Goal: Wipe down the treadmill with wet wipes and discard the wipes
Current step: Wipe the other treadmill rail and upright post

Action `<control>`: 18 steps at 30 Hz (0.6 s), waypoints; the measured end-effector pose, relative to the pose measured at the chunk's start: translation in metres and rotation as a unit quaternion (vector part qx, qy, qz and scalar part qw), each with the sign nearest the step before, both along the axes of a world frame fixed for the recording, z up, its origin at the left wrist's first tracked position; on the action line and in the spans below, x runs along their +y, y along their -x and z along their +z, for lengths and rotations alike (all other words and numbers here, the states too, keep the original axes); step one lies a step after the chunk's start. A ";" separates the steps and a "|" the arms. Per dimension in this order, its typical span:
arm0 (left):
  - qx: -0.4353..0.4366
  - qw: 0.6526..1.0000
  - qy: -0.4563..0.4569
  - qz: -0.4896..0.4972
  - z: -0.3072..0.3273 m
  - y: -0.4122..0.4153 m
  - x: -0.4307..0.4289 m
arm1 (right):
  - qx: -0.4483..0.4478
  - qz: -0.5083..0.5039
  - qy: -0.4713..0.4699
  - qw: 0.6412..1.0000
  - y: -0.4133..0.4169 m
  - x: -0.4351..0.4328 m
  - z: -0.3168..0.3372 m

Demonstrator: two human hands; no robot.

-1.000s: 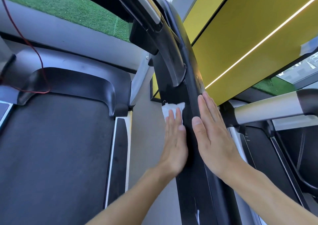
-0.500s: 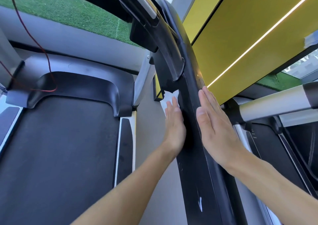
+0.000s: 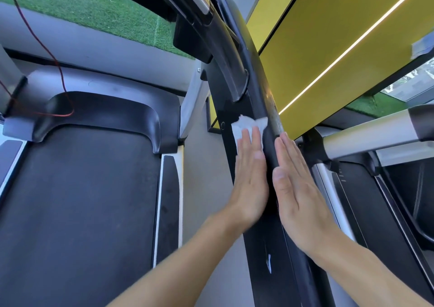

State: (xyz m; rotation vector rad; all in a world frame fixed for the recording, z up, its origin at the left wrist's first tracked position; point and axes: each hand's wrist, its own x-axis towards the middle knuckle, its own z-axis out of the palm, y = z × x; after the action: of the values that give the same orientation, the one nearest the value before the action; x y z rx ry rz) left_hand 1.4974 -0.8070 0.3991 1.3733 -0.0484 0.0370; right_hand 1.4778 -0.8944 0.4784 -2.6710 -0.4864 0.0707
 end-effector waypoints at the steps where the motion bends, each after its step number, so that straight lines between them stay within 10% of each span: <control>1: 0.021 1.000 0.008 0.010 0.002 -0.016 0.007 | 0.001 0.001 0.000 1.000 -0.001 0.000 -0.001; 18: 0.070 0.997 0.032 -0.014 -0.031 0.041 -0.015 | 0.001 0.002 0.016 1.000 0.000 -0.002 -0.001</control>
State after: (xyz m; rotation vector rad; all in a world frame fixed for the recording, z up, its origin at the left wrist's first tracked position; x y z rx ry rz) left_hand 1.4565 -0.8217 0.3679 1.3083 0.0512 -0.0804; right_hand 1.4778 -0.8964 0.4777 -2.7007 -0.4946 0.0837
